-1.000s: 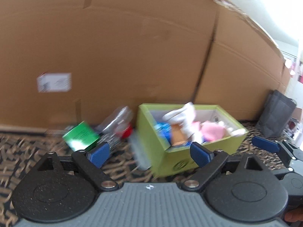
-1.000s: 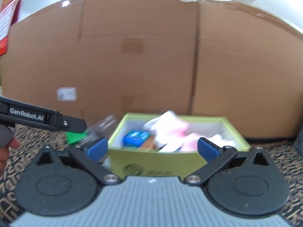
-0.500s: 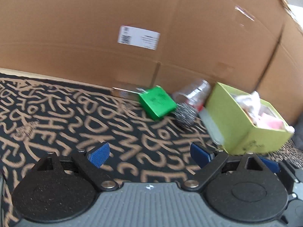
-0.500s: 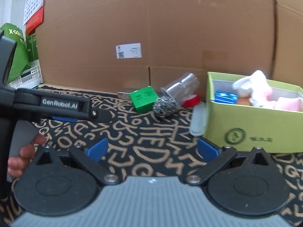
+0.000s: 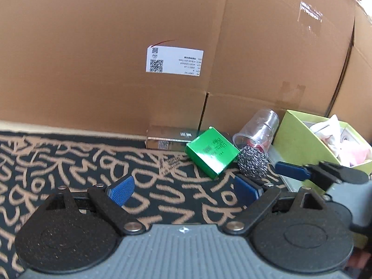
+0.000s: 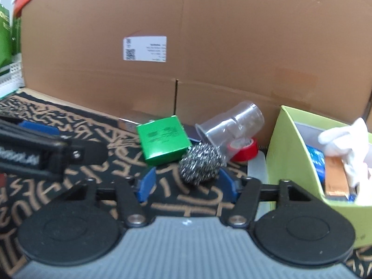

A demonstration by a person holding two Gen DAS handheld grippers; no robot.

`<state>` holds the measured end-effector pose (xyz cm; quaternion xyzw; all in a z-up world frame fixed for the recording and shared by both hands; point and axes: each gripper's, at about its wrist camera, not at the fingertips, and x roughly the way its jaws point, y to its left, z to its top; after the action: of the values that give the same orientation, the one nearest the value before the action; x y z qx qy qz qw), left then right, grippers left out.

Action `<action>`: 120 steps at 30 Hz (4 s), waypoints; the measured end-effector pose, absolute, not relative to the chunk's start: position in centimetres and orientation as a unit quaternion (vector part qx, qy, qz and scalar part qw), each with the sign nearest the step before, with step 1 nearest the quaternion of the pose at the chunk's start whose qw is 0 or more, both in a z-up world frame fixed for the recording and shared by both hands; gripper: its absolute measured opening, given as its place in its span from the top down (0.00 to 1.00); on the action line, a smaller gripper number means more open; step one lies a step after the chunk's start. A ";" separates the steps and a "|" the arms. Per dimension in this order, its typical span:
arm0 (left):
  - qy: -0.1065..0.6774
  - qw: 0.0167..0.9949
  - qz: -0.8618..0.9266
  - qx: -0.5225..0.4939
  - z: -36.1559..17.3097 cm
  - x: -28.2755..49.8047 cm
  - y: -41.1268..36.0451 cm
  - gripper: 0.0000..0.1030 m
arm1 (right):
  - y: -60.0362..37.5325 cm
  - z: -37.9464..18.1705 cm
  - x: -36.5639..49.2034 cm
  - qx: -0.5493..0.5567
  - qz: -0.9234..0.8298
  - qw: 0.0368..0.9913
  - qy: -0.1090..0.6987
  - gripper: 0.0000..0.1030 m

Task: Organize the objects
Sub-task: 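Withdraw both open tools from the shoebox toward the green box and steel wool, then grasp the steel wool ball with the right tool while the left tool grasps the green box, then carry the steel wool and green box up over the shoebox with both tools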

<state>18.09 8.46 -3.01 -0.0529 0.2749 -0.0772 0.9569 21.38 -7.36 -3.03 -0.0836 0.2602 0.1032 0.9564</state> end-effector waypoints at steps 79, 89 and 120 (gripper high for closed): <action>0.238 0.935 -0.263 0.010 6.0 12.8 -5.8 0.48 | -25.8 5.6 5.0 0.061 0.018 0.991 0.116 0.76; 0.278 0.917 -0.286 -0.018 4.7 16.7 -8.9 0.54 | -28.2 5.3 9.4 0.048 -0.024 0.992 0.113 0.76; 0.380 0.890 -0.241 0.075 -4.2 13.4 -12.9 0.31 | -29.0 2.1 5.4 0.078 -0.030 0.987 0.137 0.75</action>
<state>13.40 -12.91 -4.18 0.0753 0.3803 -0.2408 0.8898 5.39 -29.04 2.12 0.0784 0.1367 -0.0295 0.9871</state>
